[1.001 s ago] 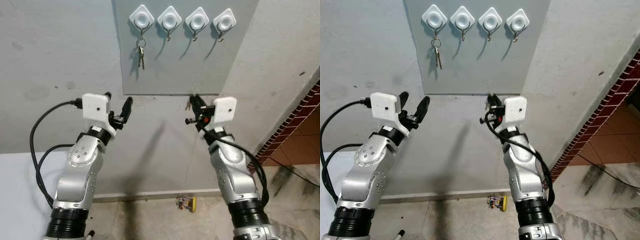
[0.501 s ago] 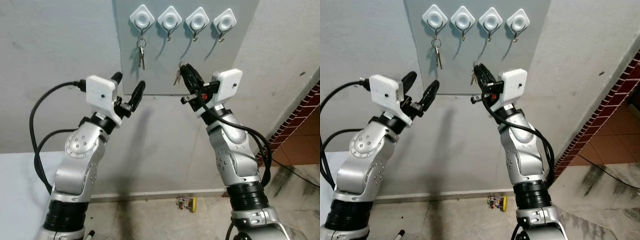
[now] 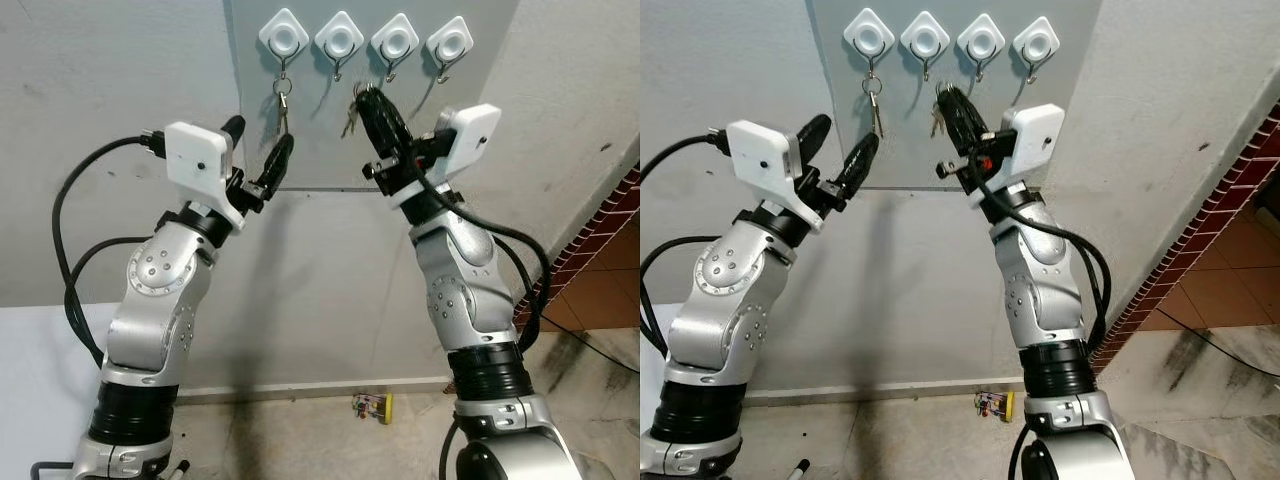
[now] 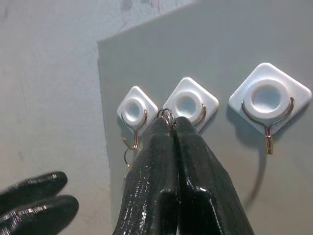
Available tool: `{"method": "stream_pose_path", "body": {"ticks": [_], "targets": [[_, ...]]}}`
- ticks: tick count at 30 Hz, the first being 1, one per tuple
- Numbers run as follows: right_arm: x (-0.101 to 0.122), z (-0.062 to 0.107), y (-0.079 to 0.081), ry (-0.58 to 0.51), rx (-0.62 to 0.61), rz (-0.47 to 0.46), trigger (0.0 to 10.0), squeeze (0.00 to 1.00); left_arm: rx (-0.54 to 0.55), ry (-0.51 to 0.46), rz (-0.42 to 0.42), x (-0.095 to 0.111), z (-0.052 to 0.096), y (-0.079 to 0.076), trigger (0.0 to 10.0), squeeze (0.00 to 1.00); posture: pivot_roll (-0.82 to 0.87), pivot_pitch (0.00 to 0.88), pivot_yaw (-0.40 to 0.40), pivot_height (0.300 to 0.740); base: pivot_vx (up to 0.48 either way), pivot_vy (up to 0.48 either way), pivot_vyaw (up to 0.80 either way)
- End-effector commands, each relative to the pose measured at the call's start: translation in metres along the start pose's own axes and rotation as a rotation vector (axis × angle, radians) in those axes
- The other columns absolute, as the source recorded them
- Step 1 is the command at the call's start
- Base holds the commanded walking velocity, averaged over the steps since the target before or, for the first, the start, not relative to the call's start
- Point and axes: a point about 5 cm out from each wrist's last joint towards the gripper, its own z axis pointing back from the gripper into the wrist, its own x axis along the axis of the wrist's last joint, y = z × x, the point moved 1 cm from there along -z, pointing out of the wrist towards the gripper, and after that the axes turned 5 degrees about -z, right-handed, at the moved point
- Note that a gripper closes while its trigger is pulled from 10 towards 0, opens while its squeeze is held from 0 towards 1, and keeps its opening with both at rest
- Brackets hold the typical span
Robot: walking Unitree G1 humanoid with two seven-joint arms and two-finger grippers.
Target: Hang keys on a hook
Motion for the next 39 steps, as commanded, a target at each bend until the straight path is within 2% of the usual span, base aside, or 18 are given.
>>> {"method": "stream_pose_path", "body": {"ticks": [1, 4, 14, 28, 38, 39], "targets": [[0.006, -0.005, 0.001, -0.023, 0.007, -0.020, 10.0, 0.00, -0.009, -0.026, -0.005, 0.009, -0.004, -0.002, 10.0, 0.00, -0.06, 0.082, -0.017, 0.740, 0.000, 0.000, 0.00], [0.004, -0.007, 0.000, -0.022, 0.001, -0.052, 10.0, 0.00, -0.014, -0.030, -0.017, 0.011, -0.005, -0.003, 10.0, 0.00, -0.06, 0.084, -0.016, 0.740, 0.000, 0.000, 0.00], [-0.005, -0.019, -0.005, -0.023, -0.042, -0.245, 10.0, 0.00, -0.026, -0.023, -0.009, 0.010, -0.004, -0.009, 10.0, 0.00, -0.06, 0.096, -0.015, 0.740, 0.000, 0.000, 0.00], [-0.012, -0.030, -0.002, 0.002, -0.003, -0.348, 10.0, 0.00, -0.012, -0.016, -0.012, 0.010, -0.001, -0.009, 10.0, 0.00, -0.04, 0.102, -0.032, 0.740, 0.000, 0.000, 0.00], [-0.013, -0.030, -0.001, 0.010, 0.014, -0.366, 10.0, 0.00, -0.008, -0.016, -0.010, 0.010, -0.001, -0.009, 10.0, 0.00, -0.04, 0.101, -0.035, 0.740, 0.000, 0.000, 0.00], [-0.016, -0.030, 0.002, 0.019, 0.023, -0.421, 10.0, 0.00, -0.002, -0.018, -0.004, 0.010, -0.001, -0.009, 10.0, 0.00, -0.04, 0.097, -0.041, 0.740, 0.000, 0.000, 0.00]]}}
